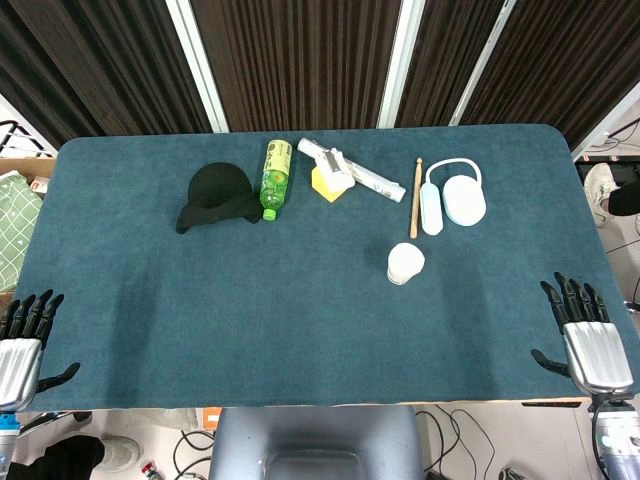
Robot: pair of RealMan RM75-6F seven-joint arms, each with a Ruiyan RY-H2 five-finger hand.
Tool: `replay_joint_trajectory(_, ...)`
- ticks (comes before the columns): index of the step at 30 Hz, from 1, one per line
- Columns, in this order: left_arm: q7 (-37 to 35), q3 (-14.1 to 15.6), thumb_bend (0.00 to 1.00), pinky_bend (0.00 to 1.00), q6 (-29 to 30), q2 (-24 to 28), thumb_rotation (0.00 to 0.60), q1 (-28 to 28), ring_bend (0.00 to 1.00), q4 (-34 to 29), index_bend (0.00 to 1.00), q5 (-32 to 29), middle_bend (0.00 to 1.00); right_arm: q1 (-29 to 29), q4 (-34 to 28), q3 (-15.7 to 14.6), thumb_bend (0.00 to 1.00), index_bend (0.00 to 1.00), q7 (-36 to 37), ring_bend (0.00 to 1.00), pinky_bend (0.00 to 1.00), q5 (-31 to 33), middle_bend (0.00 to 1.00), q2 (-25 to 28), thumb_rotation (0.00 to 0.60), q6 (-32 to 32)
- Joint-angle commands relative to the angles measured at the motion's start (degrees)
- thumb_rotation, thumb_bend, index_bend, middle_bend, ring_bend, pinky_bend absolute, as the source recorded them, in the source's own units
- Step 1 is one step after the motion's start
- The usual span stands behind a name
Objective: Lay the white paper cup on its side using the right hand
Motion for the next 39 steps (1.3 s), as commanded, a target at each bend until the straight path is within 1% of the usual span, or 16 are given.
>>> replay_joint_trajectory(1,-0.1,0.0,0.00,0.00,-0.2,0.0,0.599,-0.1,0.00,0.0,0.00,-0.1,0.00,1.4,-0.8,0.5,0.00,0.00,1.4,0.00,0.00,0.4,0.00,0.8,0.600,-2.1)
replay_joint_trajectory(4,-0.5,0.0,0.00,0.00,-0.6,-0.1,0.599,-0.2,0.00,0.2,0.00,-0.3,0.00,4.1,-1.7,1.8,0.00,0.00,3.3,0.00,0.00,1.3,0.00,1.8,0.600,-6.0)
replay_joint_trajectory(8,-0.7,0.0,0.00,0.00,-1.2,-0.1,0.599,-0.4,0.00,0.4,0.00,-0.7,0.00,10.1,-2.4,4.8,0.00,0.00,7.1,0.00,0.00,4.7,0.00,3.2,0.600,-14.9)
replay_joint_trajectory(10,-0.7,0.0,0.00,0.00,-1.3,-0.1,0.599,-0.4,0.00,0.4,0.00,-0.8,0.00,11.0,-2.4,5.0,0.00,0.00,7.7,0.00,0.00,5.6,0.00,3.8,0.600,-16.6)
replay_joint_trajectory(12,-0.6,0.0,0.00,0.00,-1.4,-0.1,0.599,-0.4,0.00,0.5,0.00,-0.9,0.00,13.6,-2.1,6.2,0.00,0.00,9.6,0.00,0.00,7.1,0.00,3.6,0.600,-20.4)
replay_joint_trajectory(16,-0.5,-0.1,0.00,0.00,-1.8,0.0,0.599,-0.6,0.00,0.3,0.00,-1.3,0.00,19.7,1.5,8.3,0.00,0.00,12.7,0.00,0.00,11.2,0.00,2.1,0.600,-30.0)
replay_joint_trajectory(20,-0.3,-0.1,0.00,0.00,-2.2,0.0,0.599,-0.7,0.00,0.1,0.00,-1.6,0.00,24.2,6.1,8.8,0.00,0.00,13.2,0.00,0.00,13.7,0.00,-0.8,0.600,-36.3)
replay_joint_trajectory(24,0.3,-0.2,0.00,0.00,-2.3,0.1,0.599,-0.7,0.00,-0.2,0.00,-1.9,0.00,26.9,9.0,8.9,0.00,0.00,12.4,0.00,0.00,15.6,0.00,-3.5,0.600,-39.2)
replay_joint_trajectory(28,0.2,-0.2,0.00,0.00,-2.2,0.3,0.599,-0.7,0.00,-0.4,0.00,-1.9,0.00,27.6,9.8,8.9,0.00,0.00,11.9,0.00,0.00,16.3,0.00,-4.0,0.600,-39.0)
replay_joint_trajectory(32,0.2,-0.2,0.00,0.00,-2.2,0.3,0.599,-0.7,0.00,-0.5,0.00,-2.1,0.00,29.1,11.5,9.1,0.00,0.00,12.6,0.00,0.00,18.0,0.00,-4.7,0.600,-41.0)
replay_joint_trajectory(37,0.2,-0.2,0.00,0.00,-2.3,0.3,0.599,-0.7,0.00,-0.5,0.00,-2.2,0.00,31.2,13.4,9.2,0.01,0.00,13.3,0.00,0.00,18.1,0.00,-6.0,0.600,-43.3)
replay_joint_trajectory(39,0.3,-0.2,0.00,0.00,-2.4,0.3,0.599,-0.7,0.00,-0.5,0.00,-2.3,0.00,32.3,13.9,9.2,0.02,0.02,13.3,0.00,0.00,18.1,0.00,-6.6,0.600,-44.3)
